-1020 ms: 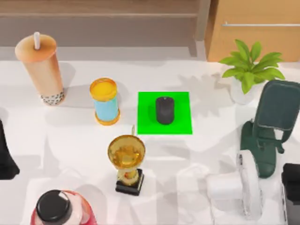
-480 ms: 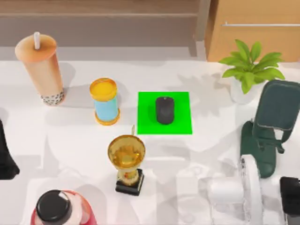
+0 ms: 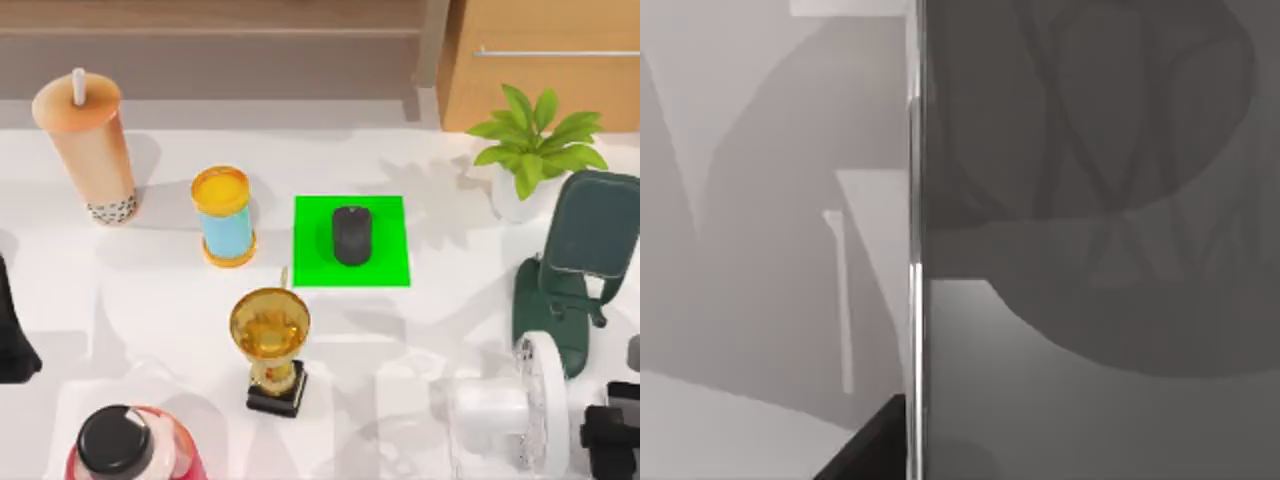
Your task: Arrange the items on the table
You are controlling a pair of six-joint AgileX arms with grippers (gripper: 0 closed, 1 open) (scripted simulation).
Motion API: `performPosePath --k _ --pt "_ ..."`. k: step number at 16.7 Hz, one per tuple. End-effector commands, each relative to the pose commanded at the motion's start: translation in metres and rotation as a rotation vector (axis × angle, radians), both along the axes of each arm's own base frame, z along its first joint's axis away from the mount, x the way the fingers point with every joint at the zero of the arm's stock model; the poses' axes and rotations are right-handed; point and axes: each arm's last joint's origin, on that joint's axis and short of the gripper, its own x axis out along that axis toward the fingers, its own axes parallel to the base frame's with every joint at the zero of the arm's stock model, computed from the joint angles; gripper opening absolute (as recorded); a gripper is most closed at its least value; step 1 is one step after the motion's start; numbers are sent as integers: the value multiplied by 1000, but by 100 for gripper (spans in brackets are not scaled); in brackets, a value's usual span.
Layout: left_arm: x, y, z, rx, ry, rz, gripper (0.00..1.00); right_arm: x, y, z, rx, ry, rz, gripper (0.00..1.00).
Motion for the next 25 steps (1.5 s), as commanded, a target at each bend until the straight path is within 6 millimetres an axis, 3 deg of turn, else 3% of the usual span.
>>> performPosePath --k 5,18,25 --pt "0 0 0 0 0 0 100 6 2 2 7 -24 3 100" --pt "0 0 0 0 0 0 100 6 2 2 7 -24 3 2" --pt "0 0 0 0 0 0 100 6 2 2 7 -24 3 0"
